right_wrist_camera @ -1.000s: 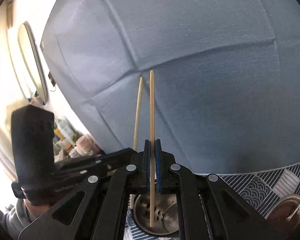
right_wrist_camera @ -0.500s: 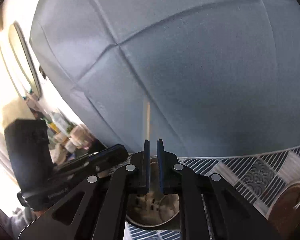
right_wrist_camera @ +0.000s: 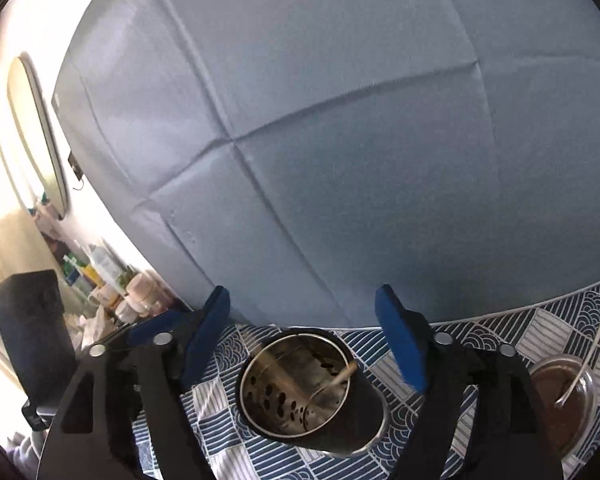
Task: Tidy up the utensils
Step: 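Withdraw both open grippers from the holder back over the remaining chopsticks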
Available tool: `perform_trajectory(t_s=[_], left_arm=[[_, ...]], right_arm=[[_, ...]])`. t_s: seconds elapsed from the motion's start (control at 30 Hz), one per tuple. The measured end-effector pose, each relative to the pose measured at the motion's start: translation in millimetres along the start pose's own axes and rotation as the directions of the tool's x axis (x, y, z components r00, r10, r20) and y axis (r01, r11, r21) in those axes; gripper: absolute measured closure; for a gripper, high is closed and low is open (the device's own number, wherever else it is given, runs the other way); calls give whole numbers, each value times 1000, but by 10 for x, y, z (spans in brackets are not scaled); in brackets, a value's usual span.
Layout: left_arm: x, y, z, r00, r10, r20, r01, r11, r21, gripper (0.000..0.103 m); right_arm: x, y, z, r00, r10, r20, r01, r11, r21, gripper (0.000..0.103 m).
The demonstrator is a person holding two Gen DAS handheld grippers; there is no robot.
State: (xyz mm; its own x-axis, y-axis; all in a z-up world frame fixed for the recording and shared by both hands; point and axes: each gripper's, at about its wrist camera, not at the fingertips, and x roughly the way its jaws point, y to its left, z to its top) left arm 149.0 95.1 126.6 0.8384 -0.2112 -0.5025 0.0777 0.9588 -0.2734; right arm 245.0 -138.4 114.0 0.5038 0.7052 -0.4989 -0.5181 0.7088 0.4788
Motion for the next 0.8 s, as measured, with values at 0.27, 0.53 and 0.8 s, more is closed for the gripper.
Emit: perform_trajectory(t_s=[0.27,0.53,0.8], left_arm=[[-211,-46,-51,999,46,5,-46,999,-15,6],[-266,-80,-290,992,108,-62,-109,994,-21,6],[-173,-123,-650,969,173,-178,-167,985,51,6]], right_arm=[[-227,13,-15,1000,-1,-27,2,999,35,17],[-406,-42,-230,997,-52,-48,54,998,33,17],[-388,-89,-621,987,-97,-128,96,995,-17,17]])
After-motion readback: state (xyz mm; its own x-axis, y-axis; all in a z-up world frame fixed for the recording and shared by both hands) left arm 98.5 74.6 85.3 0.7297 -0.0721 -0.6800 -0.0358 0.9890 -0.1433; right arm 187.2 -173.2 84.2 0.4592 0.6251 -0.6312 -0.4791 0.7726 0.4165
